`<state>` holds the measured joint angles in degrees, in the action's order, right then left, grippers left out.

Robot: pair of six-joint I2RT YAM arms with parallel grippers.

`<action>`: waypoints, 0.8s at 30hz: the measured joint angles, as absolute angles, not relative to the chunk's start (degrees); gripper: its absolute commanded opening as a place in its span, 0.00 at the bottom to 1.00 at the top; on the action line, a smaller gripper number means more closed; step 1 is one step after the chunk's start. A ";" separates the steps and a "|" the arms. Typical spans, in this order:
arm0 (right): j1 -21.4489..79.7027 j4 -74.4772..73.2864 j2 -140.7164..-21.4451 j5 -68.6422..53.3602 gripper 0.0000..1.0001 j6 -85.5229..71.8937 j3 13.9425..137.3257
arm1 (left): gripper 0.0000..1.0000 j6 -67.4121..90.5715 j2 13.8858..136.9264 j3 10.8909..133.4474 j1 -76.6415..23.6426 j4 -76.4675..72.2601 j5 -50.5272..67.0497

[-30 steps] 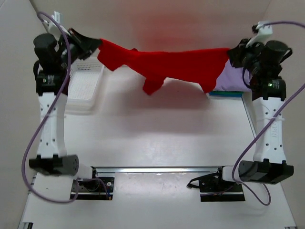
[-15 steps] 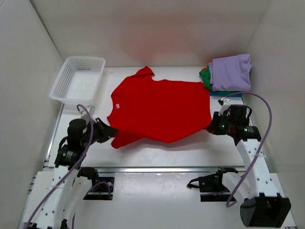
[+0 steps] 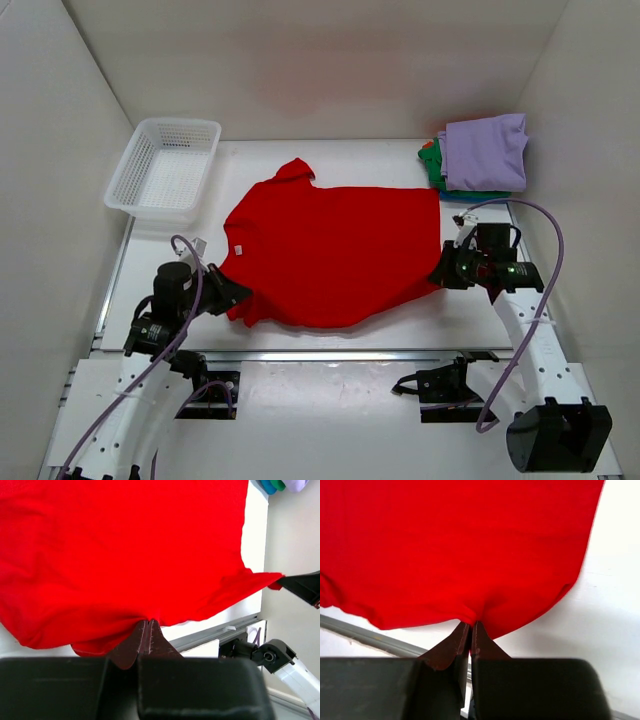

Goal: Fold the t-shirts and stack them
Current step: Flatten out the tshirt

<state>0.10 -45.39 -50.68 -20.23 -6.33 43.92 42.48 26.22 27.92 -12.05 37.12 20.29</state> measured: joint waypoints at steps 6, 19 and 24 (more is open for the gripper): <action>-0.05 -45.89 -64.79 -20.97 0.00 -5.50 49.89 | 0.00 38.81 47.09 41.93 -8.84 34.15 20.36; -1.98 -31.75 -85.82 -19.81 0.00 -3.51 107.59 | 0.00 29.34 95.22 124.38 0.84 33.76 17.06; -6.17 -28.58 -77.38 -22.76 0.00 -3.38 96.68 | 0.00 28.08 71.13 99.81 -0.08 27.33 15.59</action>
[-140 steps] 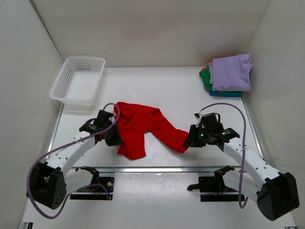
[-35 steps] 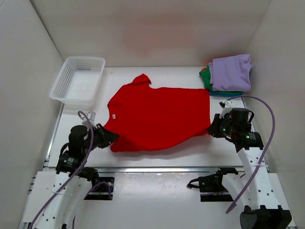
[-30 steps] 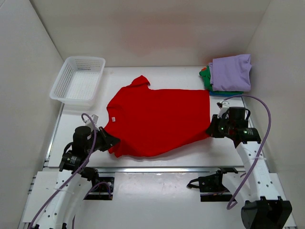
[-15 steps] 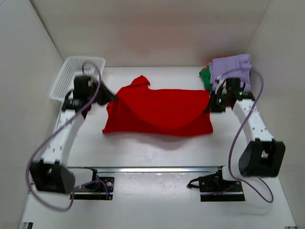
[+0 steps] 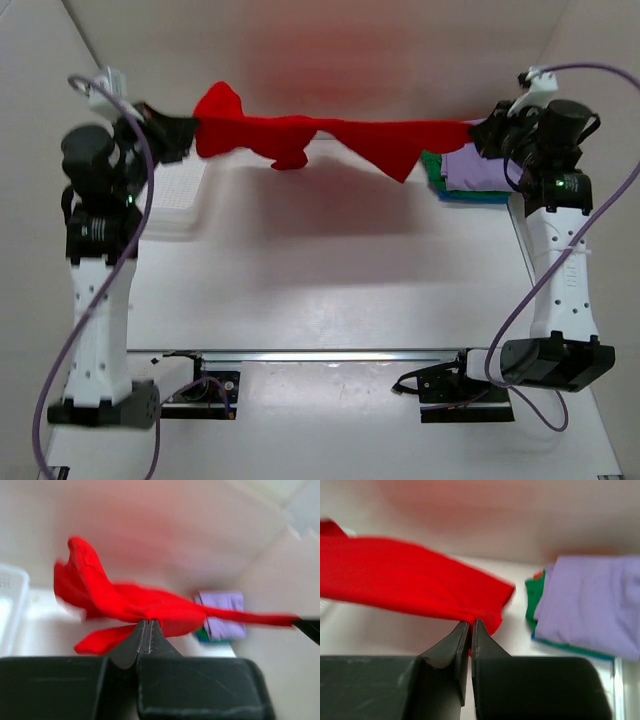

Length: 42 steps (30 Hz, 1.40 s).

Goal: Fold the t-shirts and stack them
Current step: Flatten out the tshirt, then fold the flattened tshirt in 1/3 of the way

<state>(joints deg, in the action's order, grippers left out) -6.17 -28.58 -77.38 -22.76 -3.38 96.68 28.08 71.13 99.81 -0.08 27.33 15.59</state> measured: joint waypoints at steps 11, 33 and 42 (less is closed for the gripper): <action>-5.02 -34.35 -67.33 -24.08 0.00 -3.75 55.40 | 0.00 29.12 41.85 50.81 -4.64 29.87 15.90; -8.43 -44.95 -67.77 -24.03 0.00 -8.51 43.70 | 0.00 35.51 36.95 28.82 -7.40 32.21 16.29; -9.52 -43.88 -75.61 -23.83 0.00 -4.97 45.12 | 0.00 32.12 51.29 33.78 -5.08 22.44 16.34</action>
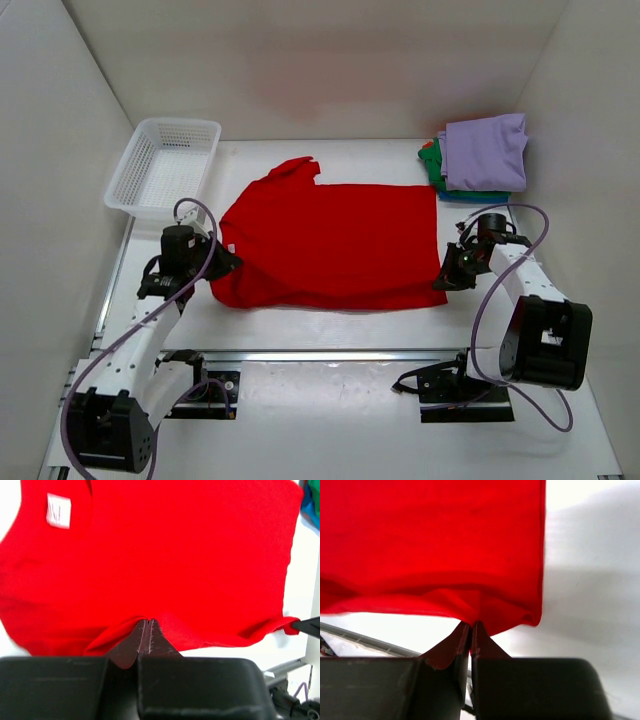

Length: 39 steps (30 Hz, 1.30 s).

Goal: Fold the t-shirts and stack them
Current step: Fold the flattened tshirt in 1/3 of the way

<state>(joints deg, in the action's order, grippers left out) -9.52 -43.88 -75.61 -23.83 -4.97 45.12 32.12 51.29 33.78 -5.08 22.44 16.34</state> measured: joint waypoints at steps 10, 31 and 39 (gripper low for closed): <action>-9.98 -41.12 -81.97 -23.83 0.00 -2.94 50.30 | 0.00 29.15 62.24 39.00 -3.84 16.36 16.19; -7.40 -34.65 -81.78 -15.44 0.54 -6.39 54.43 | 0.57 29.85 73.19 49.45 -1.37 8.93 14.83; 0.49 -27.66 -84.82 -18.33 0.53 -8.88 54.43 | 0.53 31.11 82.02 47.05 -6.81 7.92 14.26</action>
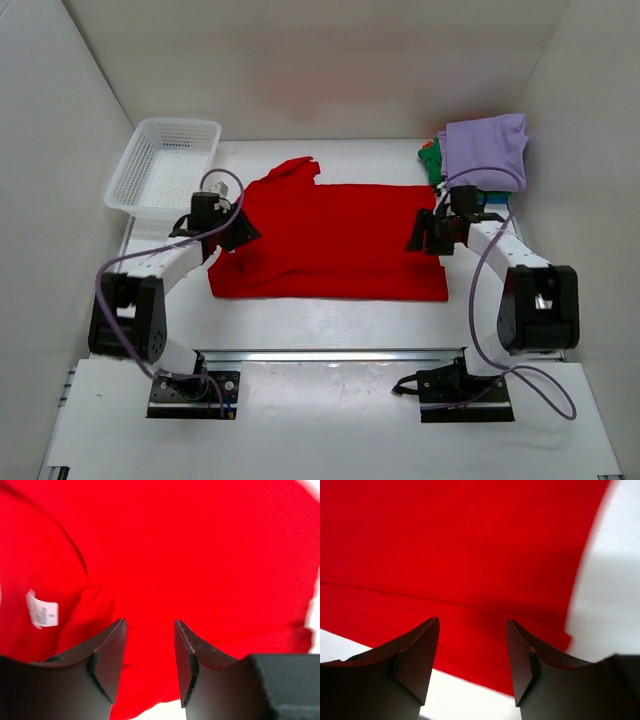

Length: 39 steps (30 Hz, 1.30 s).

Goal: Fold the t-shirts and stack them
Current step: Fold the flattened tshirt in 1/3 of the way

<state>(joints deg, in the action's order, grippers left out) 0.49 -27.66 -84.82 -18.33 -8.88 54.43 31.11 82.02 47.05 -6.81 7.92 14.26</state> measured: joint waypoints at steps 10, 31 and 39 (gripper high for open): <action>4.54 -20.82 -96.47 -22.11 0.54 -12.93 54.41 | 0.48 33.08 92.55 44.86 -10.17 8.95 12.12; 5.10 -20.05 -83.55 -25.39 0.56 -15.73 40.58 | 0.54 33.17 75.66 33.21 -9.74 19.00 11.84; 2.00 -26.52 -84.77 -23.77 0.56 -11.81 50.09 | 0.57 31.75 77.82 45.52 -7.92 24.47 12.84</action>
